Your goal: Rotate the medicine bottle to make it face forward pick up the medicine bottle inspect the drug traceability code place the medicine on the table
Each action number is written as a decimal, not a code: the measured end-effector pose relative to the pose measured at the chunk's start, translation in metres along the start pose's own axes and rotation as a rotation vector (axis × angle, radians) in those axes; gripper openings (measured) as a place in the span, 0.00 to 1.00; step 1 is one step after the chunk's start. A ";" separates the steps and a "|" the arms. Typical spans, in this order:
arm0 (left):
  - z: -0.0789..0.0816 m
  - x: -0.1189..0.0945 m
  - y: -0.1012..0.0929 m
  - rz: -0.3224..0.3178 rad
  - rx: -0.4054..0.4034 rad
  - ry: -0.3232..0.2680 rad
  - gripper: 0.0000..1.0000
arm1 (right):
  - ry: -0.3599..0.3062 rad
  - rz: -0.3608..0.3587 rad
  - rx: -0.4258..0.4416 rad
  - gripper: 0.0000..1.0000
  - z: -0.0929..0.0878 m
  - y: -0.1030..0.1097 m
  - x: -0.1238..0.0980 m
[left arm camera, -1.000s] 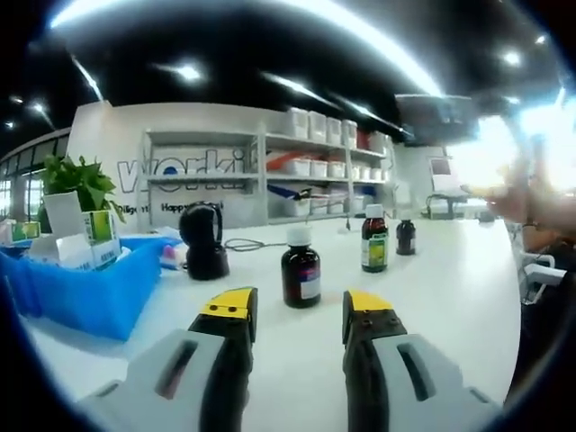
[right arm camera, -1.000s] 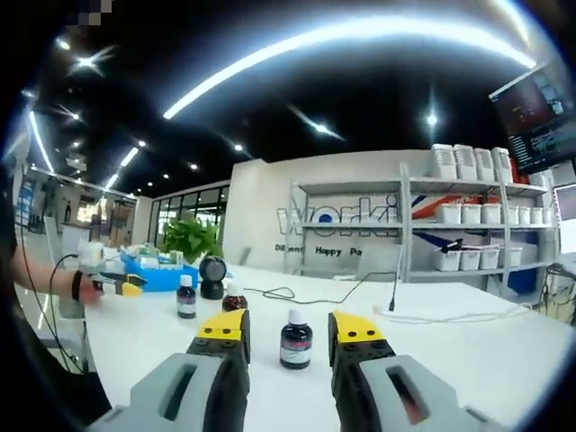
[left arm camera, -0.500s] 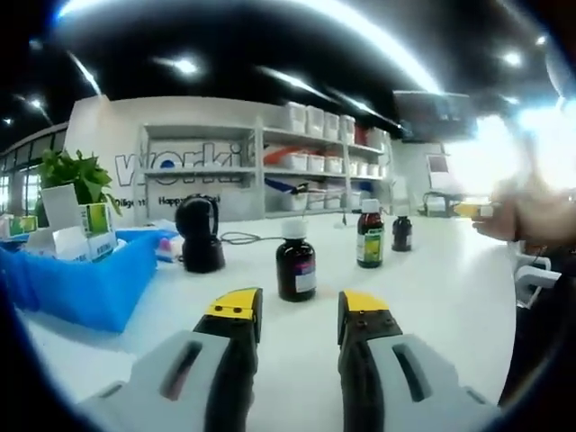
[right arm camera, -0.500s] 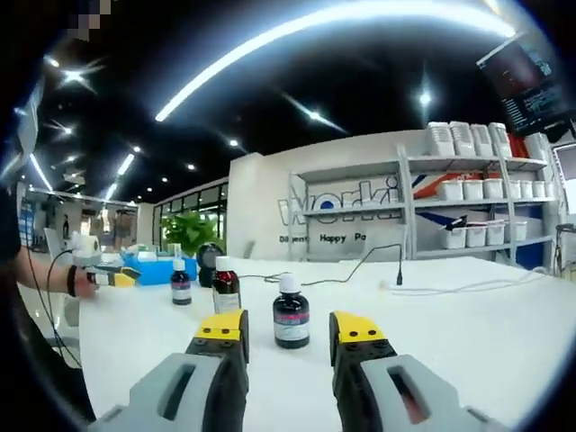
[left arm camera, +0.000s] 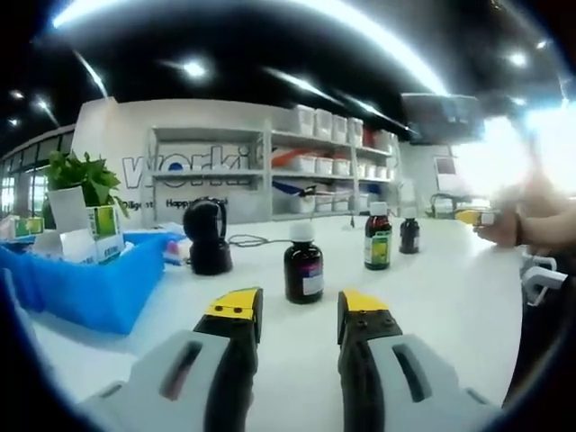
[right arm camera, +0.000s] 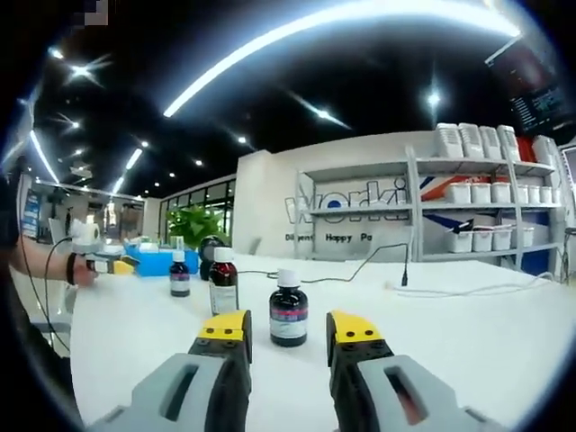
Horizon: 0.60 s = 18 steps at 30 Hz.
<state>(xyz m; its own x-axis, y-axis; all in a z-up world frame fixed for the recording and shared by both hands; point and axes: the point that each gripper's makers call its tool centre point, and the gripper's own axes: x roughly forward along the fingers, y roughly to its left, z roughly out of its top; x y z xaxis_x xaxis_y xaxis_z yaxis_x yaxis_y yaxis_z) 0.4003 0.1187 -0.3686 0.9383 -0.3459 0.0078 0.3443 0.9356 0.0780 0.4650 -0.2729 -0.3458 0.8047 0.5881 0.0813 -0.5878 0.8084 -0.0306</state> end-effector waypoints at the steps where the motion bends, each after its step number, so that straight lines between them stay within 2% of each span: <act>1: -0.004 0.001 0.001 0.003 0.028 0.021 0.24 | 0.000 0.006 0.002 0.29 0.000 0.002 0.000; 2: -0.009 0.002 0.003 0.015 0.029 0.042 0.24 | 0.004 0.010 -0.001 0.29 -0.001 0.003 0.001; 3: -0.007 0.002 0.004 0.011 0.016 0.033 0.25 | 0.016 0.013 -0.013 0.29 -0.004 0.005 0.001; 4: -0.002 0.001 0.007 0.021 -0.044 0.003 0.25 | 0.025 0.017 -0.029 0.29 -0.005 0.007 0.002; 6: 0.000 -0.002 0.019 0.062 -0.076 -0.009 0.25 | 0.022 0.028 -0.036 0.29 -0.005 0.010 0.003; 8: -0.001 -0.003 0.023 0.088 -0.037 -0.004 0.25 | 0.015 0.017 -0.010 0.28 -0.003 0.006 0.002; 10: -0.002 -0.002 0.017 0.081 0.039 0.007 0.25 | -0.005 0.005 0.027 0.28 0.000 0.000 0.001; 11: 0.002 -0.002 0.012 0.086 0.066 -0.007 0.25 | -0.015 0.005 0.043 0.28 0.002 -0.002 0.000; 14: 0.008 -0.004 0.010 0.083 0.049 -0.030 0.25 | -0.028 0.008 0.052 0.28 0.004 -0.002 -0.001; 16: 0.010 -0.005 0.011 0.086 0.016 -0.036 0.25 | -0.016 0.001 0.019 0.28 0.002 -0.001 -0.001; 17: 0.012 -0.004 0.007 0.065 -0.018 -0.046 0.26 | -0.013 0.001 0.010 0.28 0.001 0.001 -0.001; 18: 0.012 -0.004 0.006 0.062 -0.012 -0.044 0.27 | -0.009 -0.001 0.003 0.28 0.001 0.001 -0.001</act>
<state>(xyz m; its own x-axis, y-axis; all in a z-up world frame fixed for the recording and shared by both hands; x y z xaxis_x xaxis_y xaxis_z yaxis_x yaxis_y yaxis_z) 0.3984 0.1249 -0.3558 0.9555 -0.2895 0.0562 0.2860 0.9561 0.0637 0.4636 -0.2723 -0.3453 0.8046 0.5869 0.0906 -0.5871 0.8090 -0.0271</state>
